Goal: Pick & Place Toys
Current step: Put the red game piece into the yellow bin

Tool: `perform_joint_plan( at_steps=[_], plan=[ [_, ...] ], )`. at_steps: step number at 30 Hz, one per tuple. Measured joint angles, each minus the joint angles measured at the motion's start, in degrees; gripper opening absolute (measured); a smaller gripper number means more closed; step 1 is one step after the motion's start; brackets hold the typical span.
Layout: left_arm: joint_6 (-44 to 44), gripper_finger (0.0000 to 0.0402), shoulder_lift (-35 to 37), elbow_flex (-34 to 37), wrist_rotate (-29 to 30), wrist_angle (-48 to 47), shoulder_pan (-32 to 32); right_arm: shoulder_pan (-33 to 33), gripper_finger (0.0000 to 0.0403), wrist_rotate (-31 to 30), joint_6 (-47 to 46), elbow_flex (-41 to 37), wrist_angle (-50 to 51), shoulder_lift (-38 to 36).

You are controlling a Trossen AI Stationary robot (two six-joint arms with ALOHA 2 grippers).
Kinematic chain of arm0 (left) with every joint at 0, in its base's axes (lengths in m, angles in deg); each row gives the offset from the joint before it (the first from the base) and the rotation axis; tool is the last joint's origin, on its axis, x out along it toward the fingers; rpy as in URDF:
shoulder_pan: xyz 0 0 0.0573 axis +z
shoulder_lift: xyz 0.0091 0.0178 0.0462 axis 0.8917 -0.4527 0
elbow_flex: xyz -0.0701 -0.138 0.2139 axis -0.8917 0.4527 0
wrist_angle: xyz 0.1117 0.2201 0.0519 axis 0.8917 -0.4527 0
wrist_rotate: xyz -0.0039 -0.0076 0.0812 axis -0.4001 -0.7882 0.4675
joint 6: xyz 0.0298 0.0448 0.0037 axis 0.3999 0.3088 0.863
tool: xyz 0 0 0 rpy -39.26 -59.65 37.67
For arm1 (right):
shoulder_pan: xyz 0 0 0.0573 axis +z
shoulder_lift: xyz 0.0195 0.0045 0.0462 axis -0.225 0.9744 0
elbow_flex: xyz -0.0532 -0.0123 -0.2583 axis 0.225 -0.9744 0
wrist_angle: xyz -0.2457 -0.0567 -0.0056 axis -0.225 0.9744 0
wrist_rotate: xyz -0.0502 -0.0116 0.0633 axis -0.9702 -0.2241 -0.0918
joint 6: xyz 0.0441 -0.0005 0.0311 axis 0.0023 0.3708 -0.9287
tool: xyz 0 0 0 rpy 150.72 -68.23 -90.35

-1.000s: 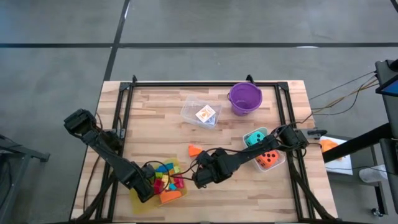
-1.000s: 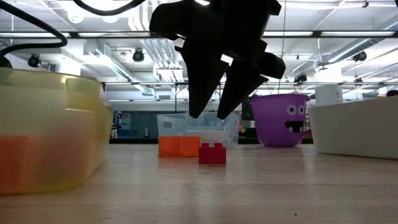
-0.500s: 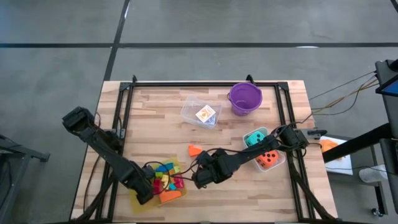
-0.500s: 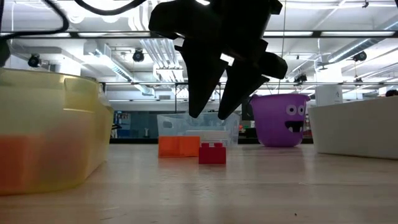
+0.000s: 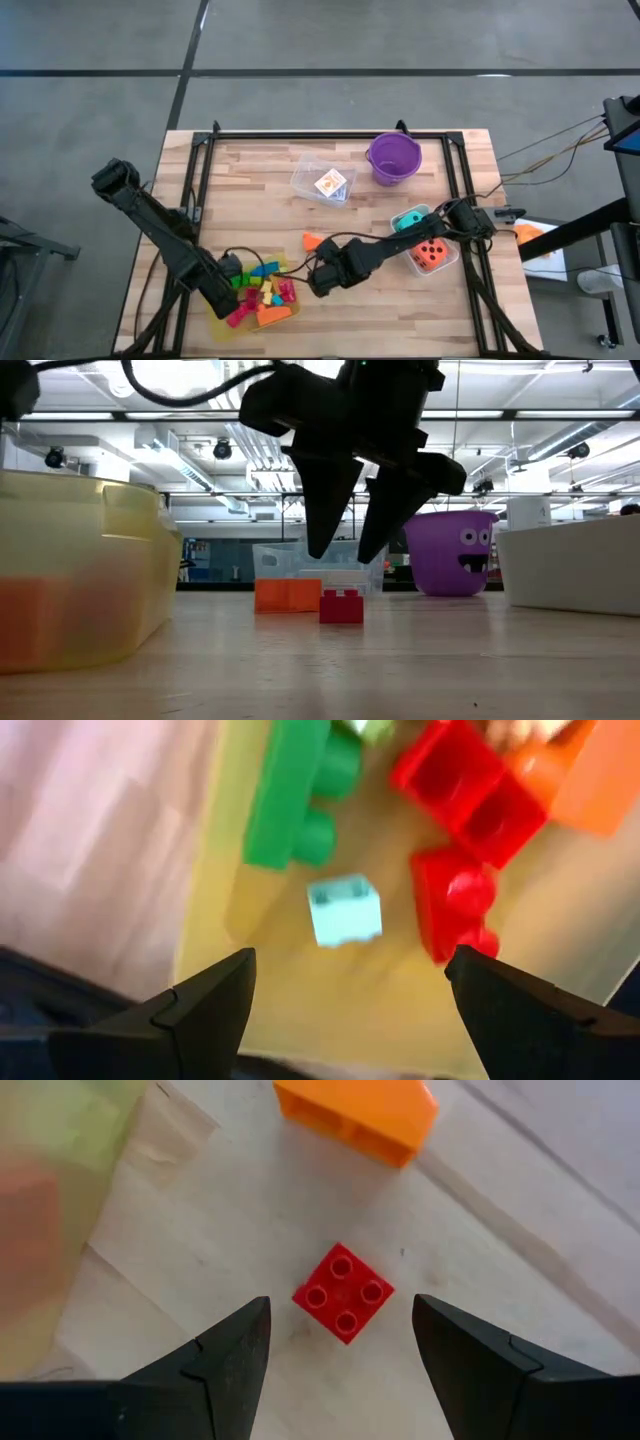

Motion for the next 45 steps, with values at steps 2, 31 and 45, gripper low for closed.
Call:
perform_joint_plan(
  at_steps=[2, 31, 45],
  plan=[
    [-0.20, 0.0328, 1.05, 0.02, 2.40, -0.19, 0.00, -0.62, 0.0241, 2.06, -1.06, 0.00, 0.35, 0.00],
    [22.63, 0.0328, 3.03, -7.43, 22.66, 5.00, -4.01, -3.55, 0.0241, 2.18, -11.79, -0.76, 1.31, 3.58],
    [32.44, 0.0328, 3.11, -13.75, 46.22, 7.63, -9.75, -2.07, 0.0241, 6.35, -14.46, -0.74, -0.05, 3.52]
  ],
)
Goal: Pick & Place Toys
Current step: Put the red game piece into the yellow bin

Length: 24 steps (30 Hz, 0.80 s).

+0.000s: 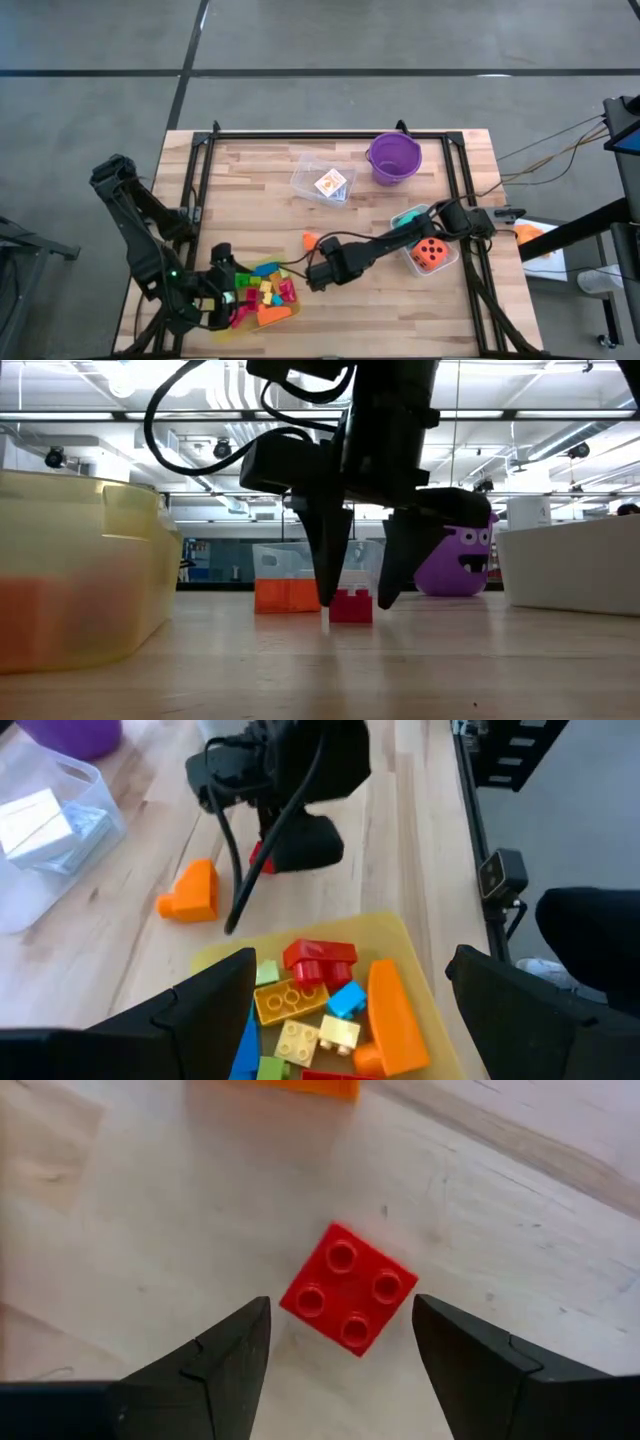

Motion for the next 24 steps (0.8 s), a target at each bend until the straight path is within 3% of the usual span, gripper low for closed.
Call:
perform_joint_plan(
  at_steps=[7, 18, 24],
  plan=[
    [-0.02, 0.0328, 0.00, 0.15, -0.22, -0.02, 0.11, 0.53, 0.0236, -0.28, -4.94, 0.00, 0.26, 0.00],
    [-1.99, 0.0328, 0.00, 0.17, -1.97, 0.35, 0.15, 0.52, 0.0146, -2.46, -8.23, 0.20, -1.34, 1.04],
    [-2.15, 0.0328, 0.00, 0.15, -2.68, 1.09, 0.15, 0.52, 0.0137, -2.50, -8.12, 0.40, -1.98, 2.38]
  ],
)
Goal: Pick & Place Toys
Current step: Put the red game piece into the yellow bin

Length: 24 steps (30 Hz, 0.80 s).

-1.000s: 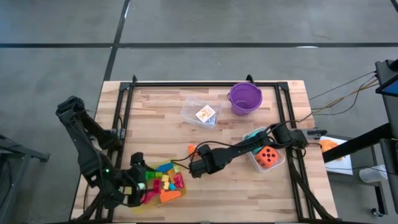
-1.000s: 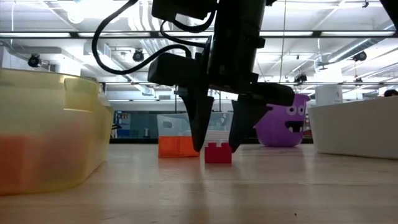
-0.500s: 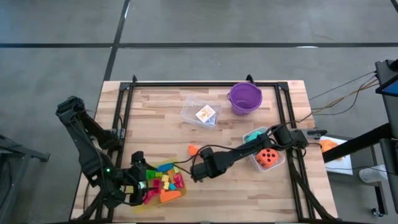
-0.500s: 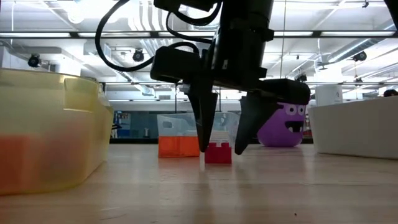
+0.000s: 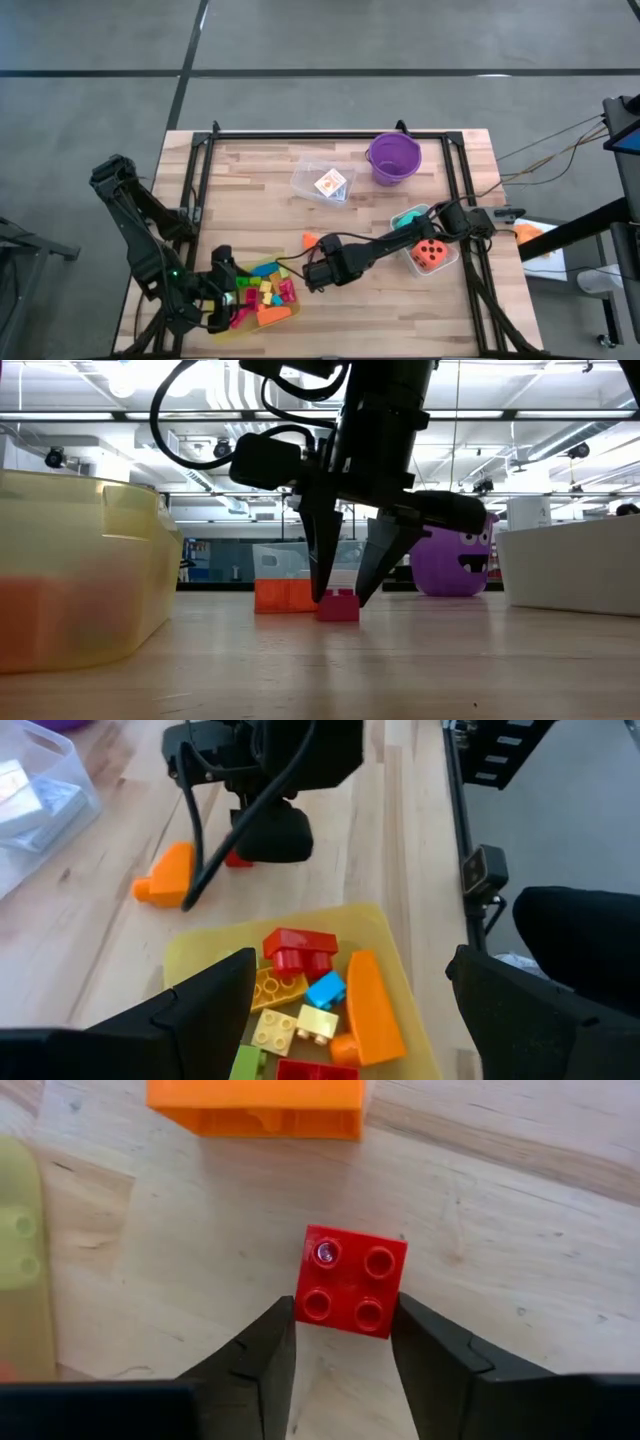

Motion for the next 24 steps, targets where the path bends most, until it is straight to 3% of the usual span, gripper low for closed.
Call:
perform_joint_plan(
  at_steps=[9, 14, 17, 22, 24],
  plan=[
    [0.01, 0.0328, 0.00, 0.00, -0.85, 1.18, -0.04, 0.14, 0.0202, 0.29, 2.14, -0.12, -0.84, 1.29],
    [-0.02, 0.0328, 0.00, 0.00, -1.28, 1.32, -0.04, 0.02, 0.0214, 0.29, 2.51, -0.16, -1.17, 1.27],
    [-0.73, 0.0328, 0.00, 0.00, -1.32, 1.27, -0.04, 0.02, 0.0196, 0.22, 2.59, -0.22, -1.06, 1.27],
    [-1.19, 0.0328, 0.00, 0.00, -1.53, 1.25, -0.04, -0.07, 0.0130, -0.55, 3.36, -0.25, -0.82, 1.25],
    [-2.51, 0.0328, 0.00, 0.00, -1.69, 1.25, 0.00, -0.07, 0.0128, -0.89, 4.34, -0.27, -0.83, 1.25]
  ],
)
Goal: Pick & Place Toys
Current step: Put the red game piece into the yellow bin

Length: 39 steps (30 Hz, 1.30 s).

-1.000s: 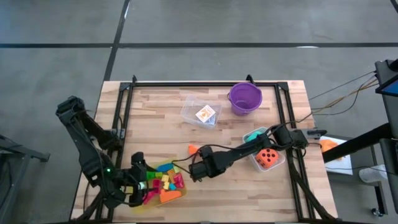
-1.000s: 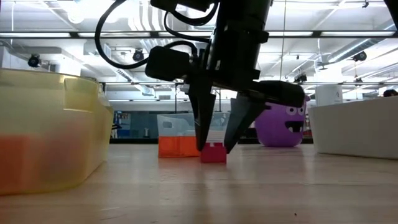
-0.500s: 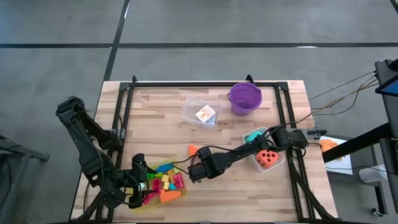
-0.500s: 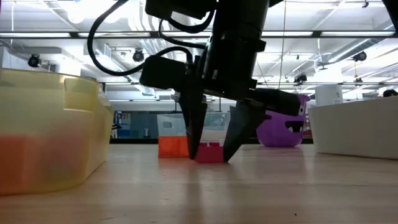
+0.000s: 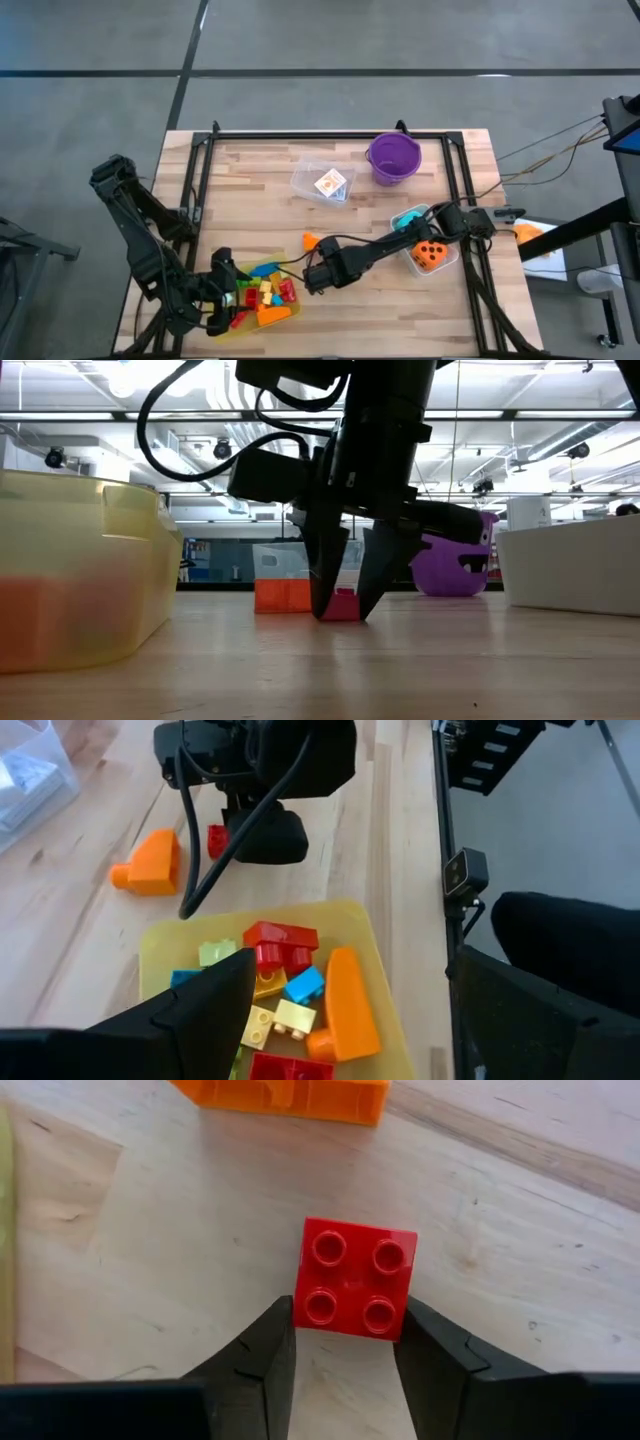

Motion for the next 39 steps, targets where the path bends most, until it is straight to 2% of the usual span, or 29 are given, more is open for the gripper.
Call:
perform_joint_plan(
  at_steps=[10, 14, 24, 29, 39],
  plan=[
    [-4.79, 0.0328, 0.00, 0.00, -0.63, -0.25, 0.00, 0.51, 0.0128, -1.31, 6.33, -0.04, -0.04, -0.35],
    [-7.41, 0.0328, 0.00, 0.00, -0.65, -0.28, 0.00, 2.03, 0.0128, -4.03, 10.60, -0.28, -0.04, -1.31],
    [-8.53, 0.0328, 0.00, 0.00, -0.64, -0.31, 0.00, 4.24, 0.0128, -5.78, 17.63, 0.51, 0.70, -3.89],
    [-15.42, 0.0328, 0.00, 0.00, 0.34, -0.28, 0.15, 5.98, 0.0128, -6.95, 24.56, 2.01, 0.87, -4.52],
    [-25.72, 0.0328, -0.01, 0.36, 2.72, 0.84, 3.47, 12.27, 0.0128, -24.34, 43.92, 12.26, 0.89, -4.70]
  ],
)
